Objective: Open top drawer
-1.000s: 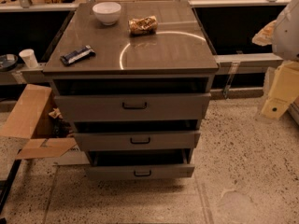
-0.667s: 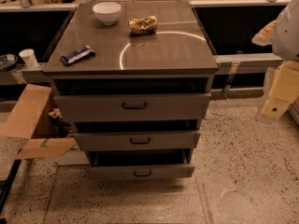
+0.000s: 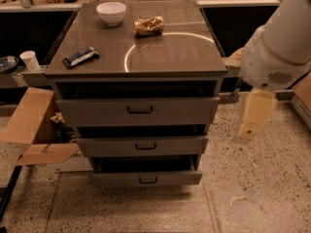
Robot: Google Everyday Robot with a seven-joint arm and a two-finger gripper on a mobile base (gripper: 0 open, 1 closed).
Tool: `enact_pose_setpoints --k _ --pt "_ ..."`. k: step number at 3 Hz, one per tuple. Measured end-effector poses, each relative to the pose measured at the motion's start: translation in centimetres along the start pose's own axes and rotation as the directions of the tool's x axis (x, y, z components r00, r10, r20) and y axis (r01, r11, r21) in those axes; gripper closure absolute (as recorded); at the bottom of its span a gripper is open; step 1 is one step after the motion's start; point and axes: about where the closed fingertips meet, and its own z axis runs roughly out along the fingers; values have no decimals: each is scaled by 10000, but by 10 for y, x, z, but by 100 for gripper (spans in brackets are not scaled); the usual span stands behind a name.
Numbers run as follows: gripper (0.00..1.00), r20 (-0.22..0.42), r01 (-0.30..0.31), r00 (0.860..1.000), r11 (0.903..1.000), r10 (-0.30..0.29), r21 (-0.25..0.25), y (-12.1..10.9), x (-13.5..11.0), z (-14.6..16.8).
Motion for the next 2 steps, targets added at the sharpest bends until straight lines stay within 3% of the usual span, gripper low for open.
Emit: enact_pose_setpoints --k 1,2 --pt "0 555 629 9967 9966 -599 -538 11 -21 57" --pt "0 1259 890 9895 9853 -708 -1457 29 -39 122"
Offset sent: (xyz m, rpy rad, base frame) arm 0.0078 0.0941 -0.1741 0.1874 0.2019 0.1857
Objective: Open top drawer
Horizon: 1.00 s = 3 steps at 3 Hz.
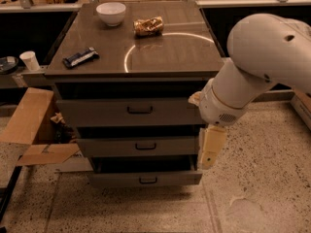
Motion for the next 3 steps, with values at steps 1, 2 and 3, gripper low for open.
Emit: enact_pose_setpoints --k 1,2,3 --pt "0 -1 1 10000 10000 -1 0 0 0 0" --pt "0 -228 147 9996 9999 -146 46 -16 10 33" --pt "0 -445 438 9981 9986 -425 288 -49 29 82"
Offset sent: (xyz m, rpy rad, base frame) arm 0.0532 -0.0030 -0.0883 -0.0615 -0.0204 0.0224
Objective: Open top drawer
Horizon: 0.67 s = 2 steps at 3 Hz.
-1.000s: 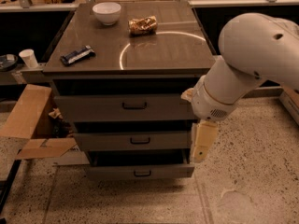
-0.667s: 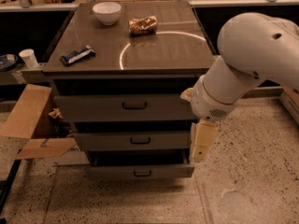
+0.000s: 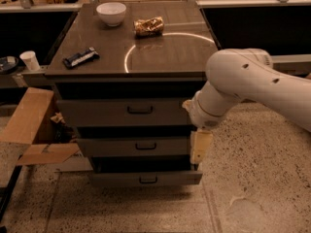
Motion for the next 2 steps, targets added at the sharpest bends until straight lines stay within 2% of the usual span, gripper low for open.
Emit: enact_pose_setpoints --k 1,2 --pt "0 -155 243 9996 9988 -237 425 -36 15 36" --pt "0 -272 450 9987 9945 -426 942 -76 25 57"
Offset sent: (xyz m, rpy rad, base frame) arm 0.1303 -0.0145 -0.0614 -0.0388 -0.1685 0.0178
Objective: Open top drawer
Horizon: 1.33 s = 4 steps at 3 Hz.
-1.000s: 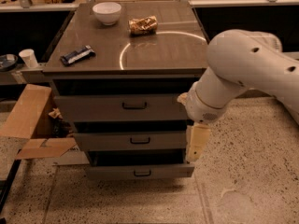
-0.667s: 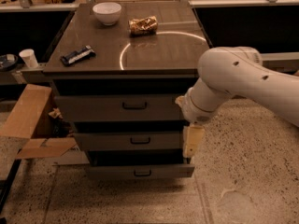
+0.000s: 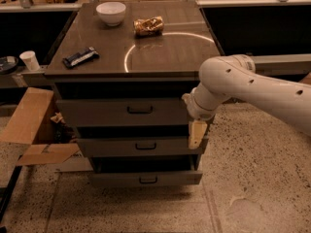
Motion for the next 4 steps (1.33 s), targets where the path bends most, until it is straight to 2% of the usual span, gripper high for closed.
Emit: enact_pose_setpoints --k 1,2,4 --pt "0 -1 5 10000 10000 -5 1 0 0 0" --pt "0 -112 560 9984 9984 -559 118 -5 2 8" --pt "0 -155 1408 9900 9886 -1402 538 -31 6 26"
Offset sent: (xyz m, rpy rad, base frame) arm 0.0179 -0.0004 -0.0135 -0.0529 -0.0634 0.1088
